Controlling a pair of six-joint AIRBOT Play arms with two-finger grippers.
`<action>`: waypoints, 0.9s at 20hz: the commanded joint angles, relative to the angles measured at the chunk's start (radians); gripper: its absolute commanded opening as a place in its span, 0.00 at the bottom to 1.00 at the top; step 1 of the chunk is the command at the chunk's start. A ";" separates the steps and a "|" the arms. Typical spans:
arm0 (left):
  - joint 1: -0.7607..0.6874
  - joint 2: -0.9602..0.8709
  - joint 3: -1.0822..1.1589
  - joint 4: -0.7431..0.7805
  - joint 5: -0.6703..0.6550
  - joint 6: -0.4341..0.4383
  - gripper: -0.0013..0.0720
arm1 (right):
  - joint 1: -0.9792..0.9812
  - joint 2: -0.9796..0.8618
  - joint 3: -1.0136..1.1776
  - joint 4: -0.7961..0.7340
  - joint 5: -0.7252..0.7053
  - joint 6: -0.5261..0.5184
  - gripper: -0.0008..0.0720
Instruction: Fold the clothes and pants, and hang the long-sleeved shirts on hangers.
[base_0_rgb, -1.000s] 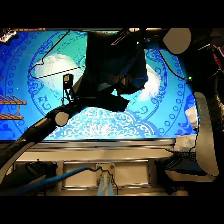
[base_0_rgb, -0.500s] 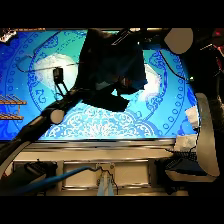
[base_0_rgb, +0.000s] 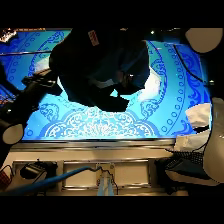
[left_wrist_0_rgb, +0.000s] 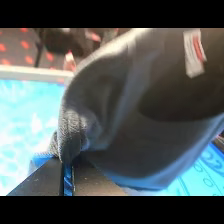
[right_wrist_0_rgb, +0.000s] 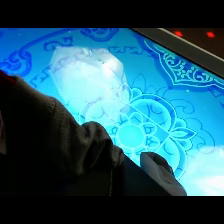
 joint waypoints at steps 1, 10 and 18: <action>0.043 0.032 0.000 0.023 -0.003 0.000 0.03 | 0.000 0.027 0.014 0.034 0.056 0.040 0.04; 0.058 0.238 0.013 0.002 0.111 0.000 0.03 | 0.000 0.189 0.014 0.057 0.088 0.060 0.04; 0.063 -0.024 0.021 -0.003 0.119 -0.005 0.03 | 0.003 0.220 0.007 0.111 0.090 0.131 0.04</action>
